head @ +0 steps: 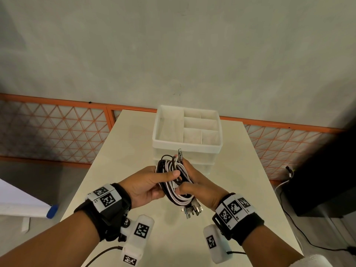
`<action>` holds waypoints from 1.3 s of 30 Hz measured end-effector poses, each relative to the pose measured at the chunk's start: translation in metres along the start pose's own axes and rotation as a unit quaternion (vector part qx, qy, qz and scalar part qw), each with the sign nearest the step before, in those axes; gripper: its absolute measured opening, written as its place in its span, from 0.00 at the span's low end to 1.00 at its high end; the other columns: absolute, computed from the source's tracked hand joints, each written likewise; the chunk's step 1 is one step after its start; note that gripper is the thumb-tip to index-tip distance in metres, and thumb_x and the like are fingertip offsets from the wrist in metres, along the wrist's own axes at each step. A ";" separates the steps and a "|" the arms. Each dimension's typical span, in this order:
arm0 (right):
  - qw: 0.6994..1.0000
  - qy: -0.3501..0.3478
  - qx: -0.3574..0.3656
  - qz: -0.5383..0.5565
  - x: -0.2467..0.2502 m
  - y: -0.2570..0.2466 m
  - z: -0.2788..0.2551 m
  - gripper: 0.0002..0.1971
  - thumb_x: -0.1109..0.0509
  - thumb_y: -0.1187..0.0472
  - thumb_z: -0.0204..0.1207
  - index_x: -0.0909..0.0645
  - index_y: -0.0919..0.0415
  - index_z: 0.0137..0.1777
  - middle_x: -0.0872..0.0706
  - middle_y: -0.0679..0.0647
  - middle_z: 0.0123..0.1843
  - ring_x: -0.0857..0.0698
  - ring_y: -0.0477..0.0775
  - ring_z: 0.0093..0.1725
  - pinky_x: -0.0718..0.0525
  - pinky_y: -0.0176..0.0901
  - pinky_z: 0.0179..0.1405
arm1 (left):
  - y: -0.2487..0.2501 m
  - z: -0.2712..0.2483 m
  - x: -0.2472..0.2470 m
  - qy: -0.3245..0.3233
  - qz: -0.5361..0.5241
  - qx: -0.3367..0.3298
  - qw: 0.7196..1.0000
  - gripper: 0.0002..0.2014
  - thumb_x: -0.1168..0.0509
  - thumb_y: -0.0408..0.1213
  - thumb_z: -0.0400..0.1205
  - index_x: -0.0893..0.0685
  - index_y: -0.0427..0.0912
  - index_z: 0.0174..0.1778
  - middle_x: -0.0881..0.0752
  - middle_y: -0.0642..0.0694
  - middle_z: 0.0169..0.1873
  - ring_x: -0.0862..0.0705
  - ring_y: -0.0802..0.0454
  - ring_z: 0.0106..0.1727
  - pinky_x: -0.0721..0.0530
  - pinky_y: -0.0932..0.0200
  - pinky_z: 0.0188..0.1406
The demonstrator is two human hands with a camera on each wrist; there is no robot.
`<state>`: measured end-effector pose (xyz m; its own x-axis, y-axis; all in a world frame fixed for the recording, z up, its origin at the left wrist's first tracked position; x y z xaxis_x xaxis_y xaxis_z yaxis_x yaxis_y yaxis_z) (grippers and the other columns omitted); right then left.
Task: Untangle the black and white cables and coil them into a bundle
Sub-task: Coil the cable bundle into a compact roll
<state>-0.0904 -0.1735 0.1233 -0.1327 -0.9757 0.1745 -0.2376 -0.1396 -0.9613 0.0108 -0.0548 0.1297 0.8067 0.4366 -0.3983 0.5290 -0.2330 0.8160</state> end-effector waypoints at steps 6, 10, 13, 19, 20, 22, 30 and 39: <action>1.000 0.009 0.003 -0.003 -0.001 0.001 0.001 0.39 0.27 0.58 0.74 0.38 0.40 0.83 0.15 0.45 0.72 0.18 0.46 0.73 0.24 0.57 0.78 | -0.005 0.007 0.003 0.041 0.030 -0.008 0.999 0.13 0.25 0.41 0.76 0.11 0.35 0.49 0.14 0.39 0.38 0.23 0.53 0.27 0.34 0.67 0.15; 1.000 0.021 0.003 0.017 -0.003 0.005 0.003 0.41 0.30 0.58 0.68 0.38 0.44 0.84 0.13 0.55 0.66 0.15 0.56 0.68 0.19 0.58 0.72 | -0.010 0.009 0.002 0.101 0.053 -0.022 0.993 0.06 0.31 0.33 0.79 0.12 0.34 0.47 0.17 0.39 0.35 0.25 0.53 0.26 0.39 0.64 0.16; 1.000 0.022 0.010 0.000 -0.002 0.008 0.003 0.45 0.26 0.63 0.68 0.40 0.43 0.85 0.12 0.52 0.63 0.14 0.53 0.65 0.16 0.55 0.68 | -0.011 0.010 0.001 0.121 0.067 -0.026 0.990 0.04 0.32 0.30 0.77 0.12 0.36 0.42 0.16 0.38 0.35 0.23 0.52 0.27 0.39 0.62 0.17; 0.999 0.002 0.029 -0.023 -0.005 0.008 0.001 0.58 0.16 0.72 0.67 0.49 0.40 0.86 0.16 0.49 0.70 0.14 0.46 0.69 0.14 0.43 0.64 | -0.008 0.011 -0.001 0.137 0.098 -0.024 0.985 0.04 0.32 0.27 0.75 0.12 0.37 0.40 0.14 0.37 0.38 0.26 0.53 0.23 0.39 0.64 0.15; 0.999 0.010 0.029 -0.033 -0.006 0.009 0.003 0.58 0.16 0.69 0.67 0.50 0.37 0.85 0.15 0.48 0.69 0.14 0.47 0.68 0.13 0.46 0.64 | -0.009 0.011 0.000 0.143 0.096 -0.021 0.985 0.04 0.32 0.27 0.74 0.12 0.36 0.40 0.13 0.37 0.38 0.26 0.53 0.23 0.39 0.64 0.15; 0.998 0.039 0.020 -0.054 -0.006 0.011 0.005 0.52 0.19 0.62 0.69 0.47 0.21 0.79 0.13 0.46 0.65 0.13 0.46 0.65 0.14 0.52 0.67 | -0.010 0.013 0.002 0.152 0.082 -0.012 0.985 0.04 0.31 0.28 0.74 0.11 0.35 0.41 0.12 0.38 0.38 0.25 0.53 0.23 0.39 0.64 0.14; 0.999 0.032 -0.009 -0.005 -0.002 0.013 0.005 0.42 0.37 0.53 0.68 0.44 0.30 0.84 0.15 0.41 0.70 0.17 0.43 0.71 0.22 0.56 0.77 | -0.011 0.005 0.003 0.012 -0.012 0.022 1.000 0.10 0.27 0.26 0.74 0.12 0.37 0.51 0.12 0.42 0.41 0.15 0.54 0.34 0.23 0.65 0.25; 0.998 0.052 0.004 0.028 0.003 0.012 0.008 0.39 0.40 0.63 0.70 0.36 0.41 0.84 0.11 0.47 0.59 0.12 0.45 0.56 0.15 0.39 0.53 | -0.008 0.005 0.003 0.021 0.057 -0.037 0.997 0.20 0.25 0.31 0.75 0.16 0.27 0.61 0.12 0.37 0.46 0.17 0.52 0.35 0.24 0.66 0.22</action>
<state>-0.0861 -0.1794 0.1104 -0.2444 -0.9592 0.1421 -0.2203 -0.0878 -0.9715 0.0099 -0.0556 0.1198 0.8481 0.4475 -0.2837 0.4115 -0.2191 0.8847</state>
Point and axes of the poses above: each hand's wrist, its own z-axis towards the middle knuckle, its own x-axis out of the back of the hand, y = z × x, the point moved 3 cm from there along z, towards the middle knuckle
